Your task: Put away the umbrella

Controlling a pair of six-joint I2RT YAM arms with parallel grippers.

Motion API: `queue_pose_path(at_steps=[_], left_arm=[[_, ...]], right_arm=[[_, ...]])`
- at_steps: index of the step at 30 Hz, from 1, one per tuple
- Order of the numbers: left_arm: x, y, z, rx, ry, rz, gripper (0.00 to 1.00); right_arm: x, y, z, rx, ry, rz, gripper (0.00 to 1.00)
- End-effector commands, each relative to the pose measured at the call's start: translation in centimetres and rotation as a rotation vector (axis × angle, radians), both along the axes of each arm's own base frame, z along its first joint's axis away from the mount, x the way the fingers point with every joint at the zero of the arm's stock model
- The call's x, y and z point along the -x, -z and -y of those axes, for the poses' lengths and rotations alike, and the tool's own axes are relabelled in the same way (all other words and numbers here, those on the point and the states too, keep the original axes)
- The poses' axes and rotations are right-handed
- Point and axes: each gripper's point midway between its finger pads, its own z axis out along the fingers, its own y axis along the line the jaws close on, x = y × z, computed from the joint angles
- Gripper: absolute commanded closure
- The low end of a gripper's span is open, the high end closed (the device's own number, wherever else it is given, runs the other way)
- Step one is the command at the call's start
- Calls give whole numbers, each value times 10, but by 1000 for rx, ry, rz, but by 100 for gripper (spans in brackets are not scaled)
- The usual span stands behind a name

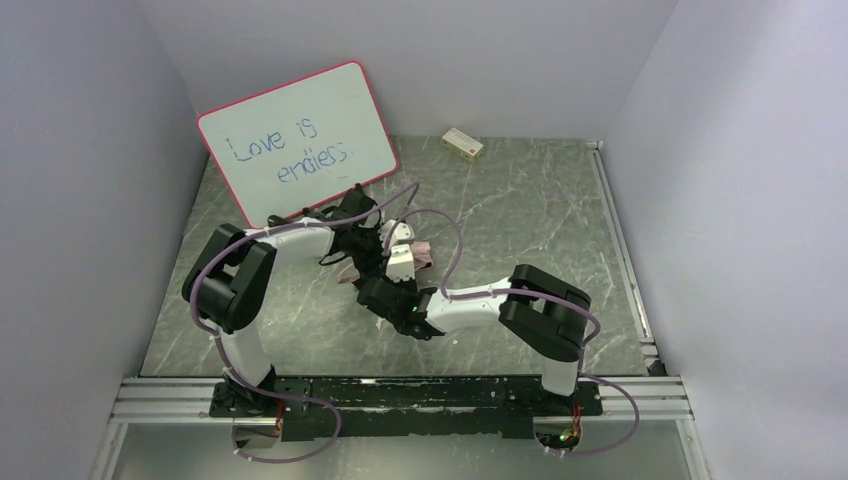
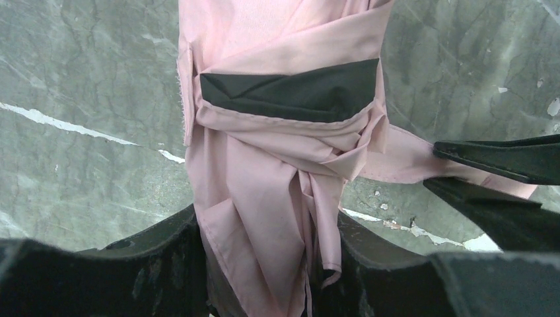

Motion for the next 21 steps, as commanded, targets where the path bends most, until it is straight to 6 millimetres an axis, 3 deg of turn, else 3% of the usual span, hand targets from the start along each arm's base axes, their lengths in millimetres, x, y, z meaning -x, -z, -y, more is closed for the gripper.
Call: queue_pose_path(at_steps=[1,6,14,21], left_arm=[[14,33,-44,-197,-53,-47,95],[14,34,-44,-200,-54,-47,95],[14,36,-45,-205,-60,-51,95],[4,34,-48,-226,-116,-25,95]], right_arm=[[41,71,68,244,-8,-224,85],[36,70,82,271,6,-224,100],[29,53,104,317,-49,-215,100],[50,53,106,294,-163,-279,100]])
